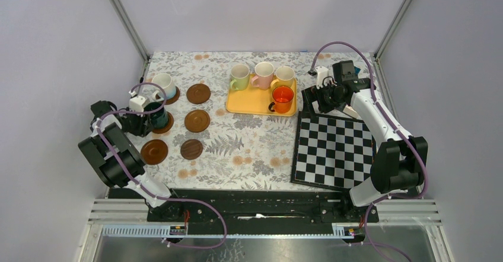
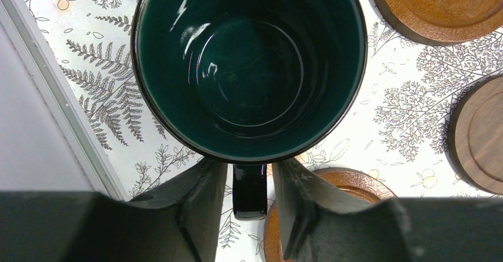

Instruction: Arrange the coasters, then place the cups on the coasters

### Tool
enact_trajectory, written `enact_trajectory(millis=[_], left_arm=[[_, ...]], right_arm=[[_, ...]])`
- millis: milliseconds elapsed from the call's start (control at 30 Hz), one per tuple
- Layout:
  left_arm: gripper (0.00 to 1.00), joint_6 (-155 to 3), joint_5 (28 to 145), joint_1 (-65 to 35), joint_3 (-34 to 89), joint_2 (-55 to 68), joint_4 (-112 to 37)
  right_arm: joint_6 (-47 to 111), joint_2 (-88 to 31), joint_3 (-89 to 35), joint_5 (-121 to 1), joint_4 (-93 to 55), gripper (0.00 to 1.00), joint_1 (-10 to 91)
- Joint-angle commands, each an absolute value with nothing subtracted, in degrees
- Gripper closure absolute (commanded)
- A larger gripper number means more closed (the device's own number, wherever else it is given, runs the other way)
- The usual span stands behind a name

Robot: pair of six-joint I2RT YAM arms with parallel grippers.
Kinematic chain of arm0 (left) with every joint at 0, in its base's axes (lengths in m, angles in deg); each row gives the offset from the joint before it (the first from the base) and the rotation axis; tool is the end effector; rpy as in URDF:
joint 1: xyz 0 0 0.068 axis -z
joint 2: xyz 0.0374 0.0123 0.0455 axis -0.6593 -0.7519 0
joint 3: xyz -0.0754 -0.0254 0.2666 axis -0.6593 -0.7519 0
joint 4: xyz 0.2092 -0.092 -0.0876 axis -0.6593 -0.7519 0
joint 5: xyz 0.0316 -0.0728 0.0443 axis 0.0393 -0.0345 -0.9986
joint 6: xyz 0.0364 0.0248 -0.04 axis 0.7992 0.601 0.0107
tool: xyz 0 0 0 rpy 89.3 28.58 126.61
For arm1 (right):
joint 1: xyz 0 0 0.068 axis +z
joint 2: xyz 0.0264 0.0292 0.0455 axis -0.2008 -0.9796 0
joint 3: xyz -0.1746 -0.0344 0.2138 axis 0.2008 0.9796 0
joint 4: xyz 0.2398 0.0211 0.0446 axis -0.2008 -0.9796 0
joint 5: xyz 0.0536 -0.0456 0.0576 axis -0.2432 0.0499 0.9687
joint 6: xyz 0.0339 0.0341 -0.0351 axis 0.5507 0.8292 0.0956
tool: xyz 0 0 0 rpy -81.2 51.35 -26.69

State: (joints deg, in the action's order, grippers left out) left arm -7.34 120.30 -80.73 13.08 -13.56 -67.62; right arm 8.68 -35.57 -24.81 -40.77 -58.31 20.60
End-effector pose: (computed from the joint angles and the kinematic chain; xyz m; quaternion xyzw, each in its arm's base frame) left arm 0.2545 0.1717 0.1962 0.2154 0.8888 -0.0836 0.3958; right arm 0.3042 0.0680 0.2914 -0.2715 0.8895 0.1999 0.3085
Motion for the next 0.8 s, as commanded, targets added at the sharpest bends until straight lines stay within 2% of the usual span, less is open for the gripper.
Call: enact_trajectory(millis=[0, 100, 167, 300, 567, 767], left_arm=[[0.52, -7.93, 120.83, -80.67, 15.86, -11.69, -66.85], [0.40, -8.81, 120.79, -80.68, 16.18, -10.36, -66.85], [0.25, -10.15, 120.98, -80.71, 16.56, -8.93, -67.09], [0.02, -12.49, 121.91, -80.51, 19.91, -6.40, -70.91], [0.01, -21.56, 118.93, -74.05, 23.46, 0.31, -71.59], [0.01, -32.41, 114.10, -61.77, 29.06, 1.44, -71.00]], right_arm=[[7.63, -35.50, -26.58, -40.68, -59.23, 0.02, 20.97], [7.52, -35.46, -26.49, -40.63, -59.12, 0.02, 20.91], [7.52, -35.42, -26.41, -40.40, -59.14, 0.02, 20.90], [7.52, -35.36, -26.97, -39.42, -59.30, 0.02, 20.91], [7.80, -34.89, -28.43, -39.53, -59.37, 0.02, 20.84], [8.94, -33.82, -29.35, -41.30, -59.02, 0.02, 18.39]])
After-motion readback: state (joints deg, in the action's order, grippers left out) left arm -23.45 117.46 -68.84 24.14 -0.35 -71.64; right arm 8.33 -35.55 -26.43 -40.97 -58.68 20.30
